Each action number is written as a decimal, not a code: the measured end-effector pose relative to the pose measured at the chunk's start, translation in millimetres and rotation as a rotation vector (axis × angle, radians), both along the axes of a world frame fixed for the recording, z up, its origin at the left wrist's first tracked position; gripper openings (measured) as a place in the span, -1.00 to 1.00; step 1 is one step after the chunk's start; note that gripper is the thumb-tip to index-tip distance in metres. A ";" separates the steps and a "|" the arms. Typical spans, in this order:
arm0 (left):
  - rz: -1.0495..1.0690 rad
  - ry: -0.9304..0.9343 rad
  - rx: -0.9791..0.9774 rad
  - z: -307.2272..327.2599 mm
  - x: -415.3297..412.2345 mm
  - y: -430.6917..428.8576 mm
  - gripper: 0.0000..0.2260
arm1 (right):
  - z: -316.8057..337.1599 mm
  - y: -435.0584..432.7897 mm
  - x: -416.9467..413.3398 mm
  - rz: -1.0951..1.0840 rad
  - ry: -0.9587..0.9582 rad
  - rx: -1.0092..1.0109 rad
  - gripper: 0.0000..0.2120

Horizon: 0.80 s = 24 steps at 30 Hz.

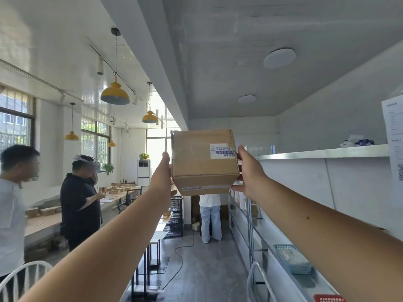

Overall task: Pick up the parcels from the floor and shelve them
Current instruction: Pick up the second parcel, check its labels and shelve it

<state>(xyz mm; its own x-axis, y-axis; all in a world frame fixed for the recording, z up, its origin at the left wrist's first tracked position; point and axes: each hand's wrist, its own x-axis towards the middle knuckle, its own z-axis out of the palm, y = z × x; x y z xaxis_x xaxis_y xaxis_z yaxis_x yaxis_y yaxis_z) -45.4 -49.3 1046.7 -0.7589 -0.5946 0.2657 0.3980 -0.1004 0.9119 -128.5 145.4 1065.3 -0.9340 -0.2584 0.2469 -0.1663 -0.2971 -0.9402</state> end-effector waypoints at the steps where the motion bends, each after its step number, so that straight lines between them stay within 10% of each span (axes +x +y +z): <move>1: -0.001 0.008 0.007 0.4 0.6 -0.1 -0.53 | 0.3 0.0 -0.3 -0.001 0.001 0.000 -0.50; 24: 0.097 0.066 0.161 0.7 10.5 -8.0 -0.68 | -3.8 0.0 -11.1 0.093 0.004 -0.107 -0.46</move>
<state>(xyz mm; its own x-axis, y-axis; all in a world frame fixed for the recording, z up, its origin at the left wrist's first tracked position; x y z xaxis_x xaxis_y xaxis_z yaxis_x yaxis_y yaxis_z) -34.9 -57.3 1047.4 -0.6801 -0.7027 0.2089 0.4712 -0.2008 0.8589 -139.5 145.4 1061.5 -0.9061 -0.3158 0.2816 -0.1375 -0.4097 -0.9018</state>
